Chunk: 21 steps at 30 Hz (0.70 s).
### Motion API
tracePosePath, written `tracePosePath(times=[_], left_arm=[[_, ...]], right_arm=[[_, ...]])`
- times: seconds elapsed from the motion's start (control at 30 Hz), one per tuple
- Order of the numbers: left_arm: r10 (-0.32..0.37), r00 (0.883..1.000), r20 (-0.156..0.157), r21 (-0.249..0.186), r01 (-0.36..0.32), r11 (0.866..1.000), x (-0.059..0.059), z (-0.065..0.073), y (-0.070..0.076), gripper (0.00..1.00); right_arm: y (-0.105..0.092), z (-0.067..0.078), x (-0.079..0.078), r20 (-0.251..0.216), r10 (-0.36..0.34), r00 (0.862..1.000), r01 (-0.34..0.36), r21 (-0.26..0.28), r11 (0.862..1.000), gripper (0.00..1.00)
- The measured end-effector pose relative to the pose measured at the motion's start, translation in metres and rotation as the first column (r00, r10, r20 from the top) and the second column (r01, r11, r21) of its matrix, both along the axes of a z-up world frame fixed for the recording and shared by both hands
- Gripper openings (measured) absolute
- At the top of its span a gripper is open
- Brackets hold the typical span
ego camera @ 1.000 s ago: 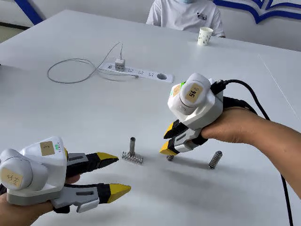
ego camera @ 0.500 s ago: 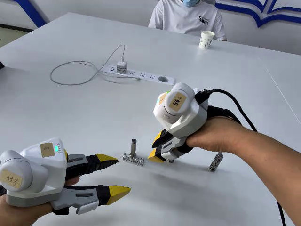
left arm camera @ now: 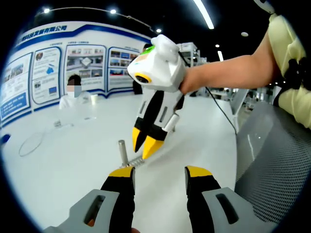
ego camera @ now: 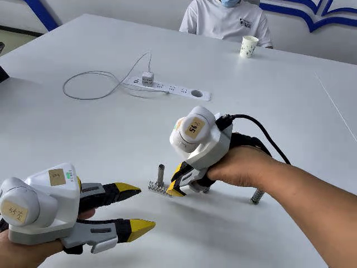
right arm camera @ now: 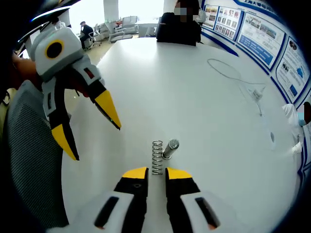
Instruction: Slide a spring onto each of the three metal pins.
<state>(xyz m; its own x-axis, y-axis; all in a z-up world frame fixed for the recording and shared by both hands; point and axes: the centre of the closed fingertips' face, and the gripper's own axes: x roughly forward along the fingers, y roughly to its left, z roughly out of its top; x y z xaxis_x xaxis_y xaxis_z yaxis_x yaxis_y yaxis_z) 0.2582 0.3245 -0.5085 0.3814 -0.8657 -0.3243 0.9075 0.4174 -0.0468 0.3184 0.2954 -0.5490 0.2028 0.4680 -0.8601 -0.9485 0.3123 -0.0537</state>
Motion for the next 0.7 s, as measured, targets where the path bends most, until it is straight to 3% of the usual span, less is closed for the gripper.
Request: tracePosePath(times=[0.53,0.7], left_arm=[[0.01,1.0,-0.006,0.001,-0.01,1.0,0.001,-0.002,0.004,0.42],[0.015,1.0,-0.007,0.004,-0.015,1.0,0.002,-0.003,0.007,0.41]], right_arm=[[0.003,-0.02,0.001,-0.036,-0.01,0.999,0.009,-0.026,1.0,0.12],[0.001,-0.019,-0.001,-0.042,-0.011,0.999,0.01,-0.024,1.0,0.12]])
